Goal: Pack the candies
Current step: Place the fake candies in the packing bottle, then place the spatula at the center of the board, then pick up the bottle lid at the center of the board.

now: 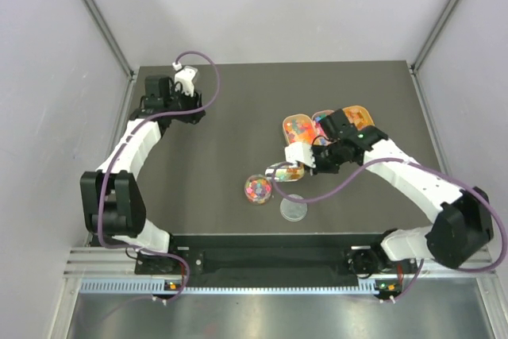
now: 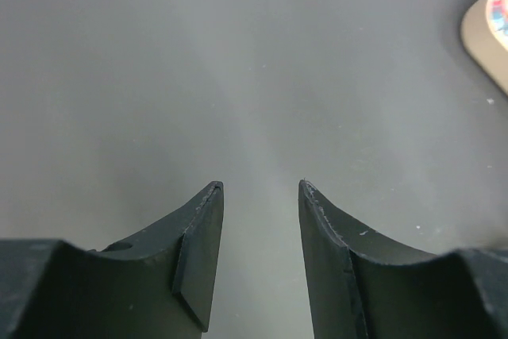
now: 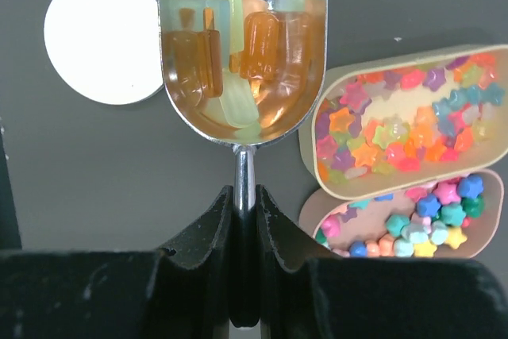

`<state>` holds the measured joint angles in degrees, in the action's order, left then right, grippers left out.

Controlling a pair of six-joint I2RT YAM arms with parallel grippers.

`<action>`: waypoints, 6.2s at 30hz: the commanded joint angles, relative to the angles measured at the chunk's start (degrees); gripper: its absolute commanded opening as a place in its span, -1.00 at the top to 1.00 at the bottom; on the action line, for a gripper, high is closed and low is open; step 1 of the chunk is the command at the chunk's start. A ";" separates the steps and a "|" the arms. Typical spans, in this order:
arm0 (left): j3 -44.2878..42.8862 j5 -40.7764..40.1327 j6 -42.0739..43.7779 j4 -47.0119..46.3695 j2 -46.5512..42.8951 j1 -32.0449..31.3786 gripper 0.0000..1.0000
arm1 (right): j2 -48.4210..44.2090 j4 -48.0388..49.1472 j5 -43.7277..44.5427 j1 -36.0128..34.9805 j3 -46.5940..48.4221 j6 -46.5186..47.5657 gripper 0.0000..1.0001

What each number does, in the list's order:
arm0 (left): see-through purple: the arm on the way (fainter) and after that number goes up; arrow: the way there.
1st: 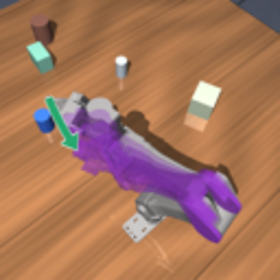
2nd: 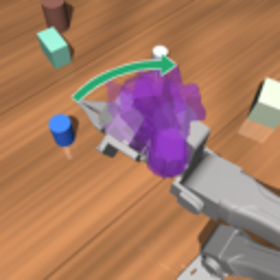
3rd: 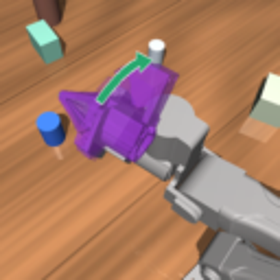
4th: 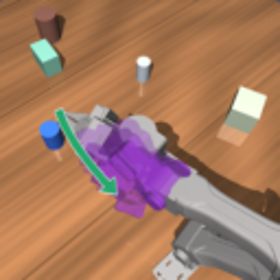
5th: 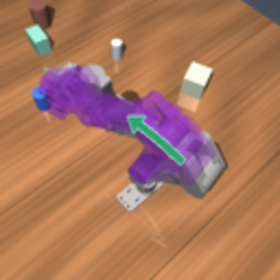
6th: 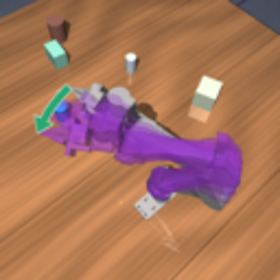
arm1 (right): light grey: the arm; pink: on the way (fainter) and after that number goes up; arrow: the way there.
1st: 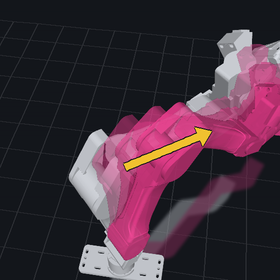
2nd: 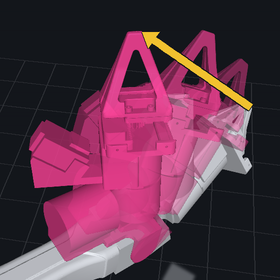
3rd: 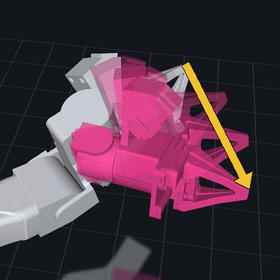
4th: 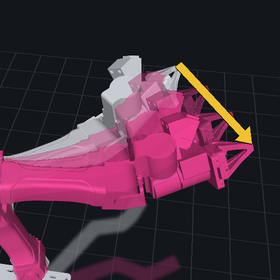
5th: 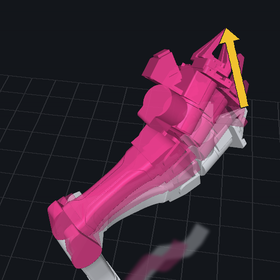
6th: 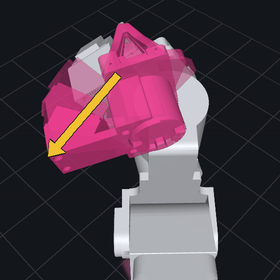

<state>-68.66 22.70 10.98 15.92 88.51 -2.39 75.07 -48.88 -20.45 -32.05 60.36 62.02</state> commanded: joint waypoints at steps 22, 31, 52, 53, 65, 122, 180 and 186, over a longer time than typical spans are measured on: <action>9.77 4.20 -2.19 -8.01 -8.79 4.59 0.03 | 13.26 -10.00 23.61 -15.41 16.81 7.68 1.00; 12.15 5.51 -3.77 -10.74 -9.14 5.38 0.03 | 14.93 -12.99 28.35 -16.90 20.94 8.03 1.00; 6.18 8.68 -4.22 -9.07 -1.68 5.56 0.02 | -0.26 4.13 20.62 13.48 2.42 -18.67 1.00; 5.48 8.42 -3.87 -8.28 -1.06 5.47 0.00 | -1.75 5.71 19.14 18.21 1.35 -22.78 1.00; -1.56 8.42 -5.18 -2.65 5.18 5.29 -0.01 | -4.24 23.65 22.11 42.59 -10.61 -41.27 1.00; 12.15 -2.05 -15.03 5.17 -6.42 12.41 -0.96 | 12.19 5.04 -17.16 -6.88 -5.08 36.06 -0.93; 7.14 2.79 -17.05 0.07 2.46 11.80 -0.85 | 13.60 -12.91 -8.12 -6.97 17.86 29.83 -0.38; 6.35 3.50 -15.29 1.83 2.02 11.80 -0.85 | 22.29 -12.11 -9.35 -9.87 23.92 28.95 -0.37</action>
<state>-60.16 24.82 -4.99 19.53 91.55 9.65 91.90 -60.64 -27.44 -39.72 79.22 92.77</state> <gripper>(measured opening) 0.926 0.793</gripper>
